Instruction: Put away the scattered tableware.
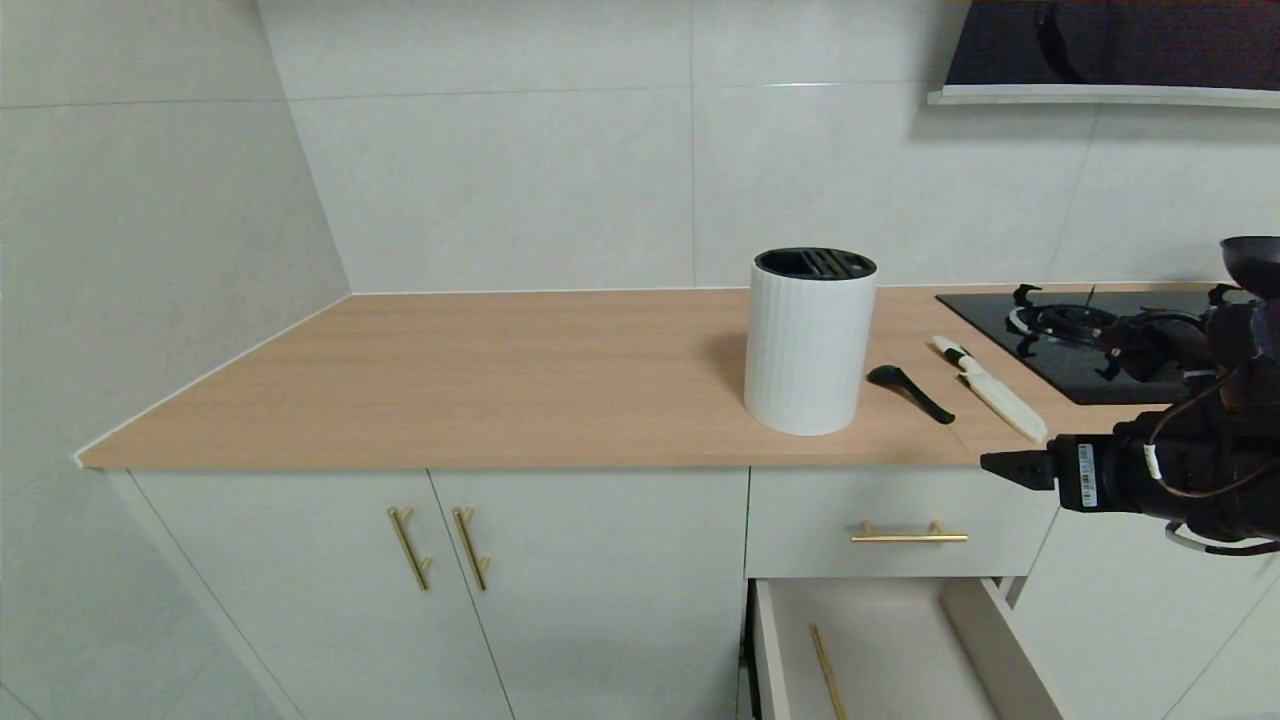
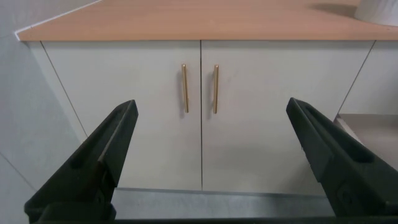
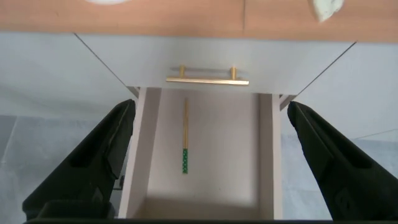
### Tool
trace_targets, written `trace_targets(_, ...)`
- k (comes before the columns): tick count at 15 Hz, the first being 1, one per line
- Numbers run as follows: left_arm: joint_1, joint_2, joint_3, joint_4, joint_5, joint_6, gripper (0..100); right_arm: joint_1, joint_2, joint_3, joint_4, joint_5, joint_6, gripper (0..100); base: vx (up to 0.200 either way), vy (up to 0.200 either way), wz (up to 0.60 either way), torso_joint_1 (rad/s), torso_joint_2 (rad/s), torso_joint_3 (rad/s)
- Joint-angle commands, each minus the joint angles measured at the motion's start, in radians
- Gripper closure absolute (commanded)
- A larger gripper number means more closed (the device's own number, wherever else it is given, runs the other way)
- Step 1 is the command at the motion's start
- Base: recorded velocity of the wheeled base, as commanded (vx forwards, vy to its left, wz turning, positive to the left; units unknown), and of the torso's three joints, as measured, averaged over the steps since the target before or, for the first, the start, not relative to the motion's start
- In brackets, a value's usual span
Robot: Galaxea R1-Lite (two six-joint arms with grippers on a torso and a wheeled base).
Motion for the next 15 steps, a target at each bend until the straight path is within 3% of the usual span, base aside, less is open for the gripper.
trace_targets(1, 0.000, 0.000, 0.000, 0.000, 0.000, 0.000, 0, 0.000, -0.001, -0.001, -0.002, -0.001, 0.000, 0, 0.000, 0.000, 0.00, 0.056, -0.11, -0.051)
trace_targets(7, 0.000, 0.000, 0.000, -0.002, 0.000, 0.000, 0, -0.030, -0.005, 0.005, -0.149, 0.006, -0.001, 0, 0.000, 0.000, 0.00, 0.004, -0.01, -0.006)
trace_targets(12, 0.000, 0.000, 0.000, 0.000, 0.000, 0.000, 0, -0.069, 0.195, -0.193, -0.221, 0.035, -0.066, 0, 0.000, 0.000, 0.00, 0.000, 0.00, 0.000)
trace_targets(15, 0.000, 0.000, 0.000, 0.000, 0.000, 0.000, 0, -0.104, 0.326, -0.313, -0.243, 0.144, -0.130, 0, 0.000, 0.000, 0.00, 0.000, 0.00, 0.000)
